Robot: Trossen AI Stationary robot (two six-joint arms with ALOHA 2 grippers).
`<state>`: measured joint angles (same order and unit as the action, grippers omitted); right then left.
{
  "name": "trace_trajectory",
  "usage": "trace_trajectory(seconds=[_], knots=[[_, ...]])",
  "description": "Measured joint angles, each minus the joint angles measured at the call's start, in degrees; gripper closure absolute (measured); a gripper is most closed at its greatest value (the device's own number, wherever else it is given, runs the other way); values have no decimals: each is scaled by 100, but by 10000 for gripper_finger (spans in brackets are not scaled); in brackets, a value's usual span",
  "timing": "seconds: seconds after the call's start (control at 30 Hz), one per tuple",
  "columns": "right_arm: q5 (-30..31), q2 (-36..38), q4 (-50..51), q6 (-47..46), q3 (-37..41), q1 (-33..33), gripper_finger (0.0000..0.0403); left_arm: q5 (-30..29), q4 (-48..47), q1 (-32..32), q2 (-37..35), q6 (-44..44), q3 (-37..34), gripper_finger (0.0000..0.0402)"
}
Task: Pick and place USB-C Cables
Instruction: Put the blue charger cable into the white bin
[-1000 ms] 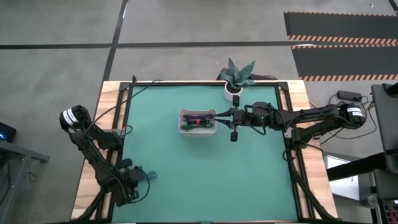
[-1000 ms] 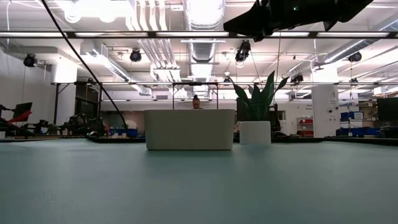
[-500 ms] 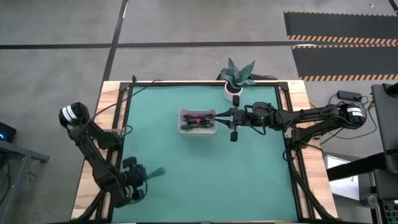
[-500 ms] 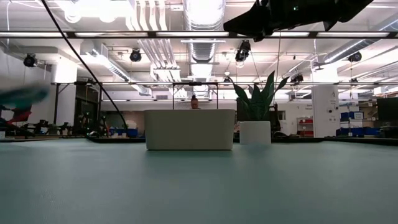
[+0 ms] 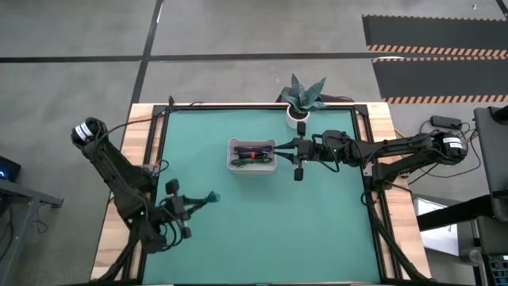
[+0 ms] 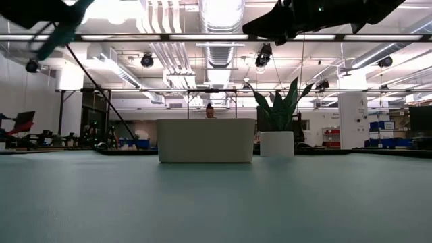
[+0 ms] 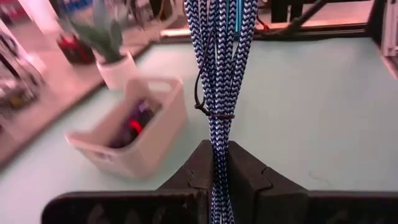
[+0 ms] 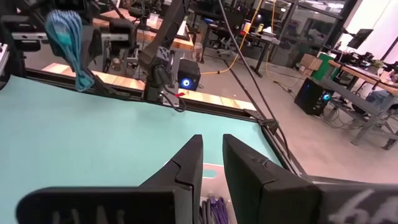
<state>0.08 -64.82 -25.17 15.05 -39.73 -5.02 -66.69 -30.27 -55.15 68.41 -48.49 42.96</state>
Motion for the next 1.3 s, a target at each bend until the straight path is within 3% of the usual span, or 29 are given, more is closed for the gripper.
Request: trace_trajectory(seconds=[0.23,0.33,0.43,0.93,1.3], knots=[[0,0,0,77,1,0,349,-27,2005,938,-108,3182,-24,392],[0,0,0,182,0,0,349,478,2833,1386,-108,4340,-24,392],[0,0,3,254,0,-2,349,1026,3325,1835,-108,4970,-24,392],[-4,731,226,360,239,-7,349,2842,3437,4015,-105,5196,-24,393],[-13,1161,221,553,414,-72,349,3459,3587,4790,33,5191,17,393]])
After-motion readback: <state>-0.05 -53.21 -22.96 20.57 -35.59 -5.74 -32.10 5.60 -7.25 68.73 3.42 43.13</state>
